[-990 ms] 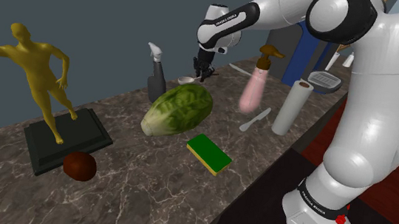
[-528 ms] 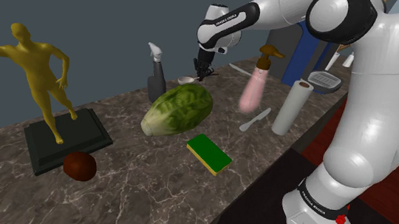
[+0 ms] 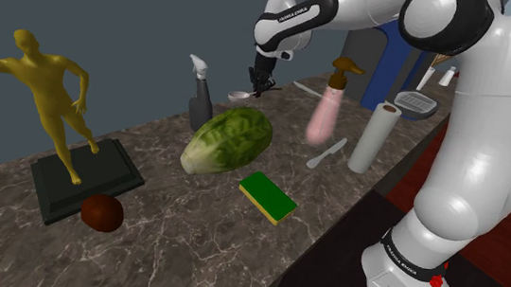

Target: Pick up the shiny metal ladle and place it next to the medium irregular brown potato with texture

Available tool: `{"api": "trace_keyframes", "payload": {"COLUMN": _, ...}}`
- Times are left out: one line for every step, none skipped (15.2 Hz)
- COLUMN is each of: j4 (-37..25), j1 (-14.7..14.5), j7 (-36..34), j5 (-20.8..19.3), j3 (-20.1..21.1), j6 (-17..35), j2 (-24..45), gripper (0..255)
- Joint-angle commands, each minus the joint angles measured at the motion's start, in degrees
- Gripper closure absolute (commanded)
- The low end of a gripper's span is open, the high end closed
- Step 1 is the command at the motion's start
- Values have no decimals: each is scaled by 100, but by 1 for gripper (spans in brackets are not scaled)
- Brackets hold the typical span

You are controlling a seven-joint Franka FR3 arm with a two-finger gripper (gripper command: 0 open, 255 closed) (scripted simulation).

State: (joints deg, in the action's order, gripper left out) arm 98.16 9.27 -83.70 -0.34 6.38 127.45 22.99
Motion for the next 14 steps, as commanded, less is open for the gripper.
{"api": "trace_keyframes", "payload": {"j4": -91, "j1": 7, "j7": 7, "j5": 7, "j3": 1, "j6": -144, "j2": -52, "gripper": 255}}
{"api": "trace_keyframes", "payload": {"j4": -128, "j1": 8, "j7": 7, "j5": 10, "j3": 3, "j6": -210, "j2": -81, "gripper": 255}}
{"api": "trace_keyframes", "payload": {"j4": -166, "j1": 8, "j7": 7, "j5": 12, "j3": 4, "j6": -276, "j2": -109, "gripper": 255}}
{"api": "trace_keyframes", "payload": {"j4": -205, "j1": 9, "j7": 7, "j5": 15, "j3": 6, "j6": -342, "j2": -136, "gripper": 255}}
{"api": "trace_keyframes", "payload": {"j4": -246, "j1": 10, "j7": 7, "j5": 18, "j3": 7, "j6": -409, "j2": -162, "gripper": 255}}
{"api": "trace_keyframes", "payload": {"j4": -288, "j1": 11, "j7": 7, "j5": 20, "j3": 8, "j6": -476, "j2": -187, "gripper": 255}}
{"api": "trace_keyframes", "payload": {"j4": -332, "j1": 11, "j7": 6, "j5": 23, "j3": 10, "j6": -543, "j2": -211, "gripper": 255}}
{"api": "trace_keyframes", "payload": {"j4": -377, "j1": 12, "j7": 6, "j5": 25, "j3": 11, "j6": -611, "j2": -234, "gripper": 255}}
{"api": "trace_keyframes", "payload": {"j4": -423, "j1": 12, "j7": 6, "j5": 27, "j3": 12, "j6": -679, "j2": -255, "gripper": 255}}
{"api": "trace_keyframes", "payload": {"j4": -471, "j1": 13, "j7": 5, "j5": 29, "j3": 13, "j6": -748, "j2": -276, "gripper": 255}}
{"api": "trace_keyframes", "payload": {"j4": -521, "j1": 13, "j7": 4, "j5": 31, "j3": 14, "j6": -817, "j2": -295, "gripper": 255}}
{"api": "trace_keyframes", "payload": {"j4": -572, "j1": 13, "j7": 4, "j5": 32, "j3": 15, "j6": -886, "j2": -314, "gripper": 255}}
{"api": "trace_keyframes", "payload": {"j4": -625, "j1": 13, "j7": 3, "j5": 34, "j3": 16, "j6": -956, "j2": -331, "gripper": 255}}
{"api": "trace_keyframes", "payload": {"j4": -680, "j1": 13, "j7": 2, "j5": 36, "j3": 17, "j6": -1027, "j2": -347, "gripper": 255}}
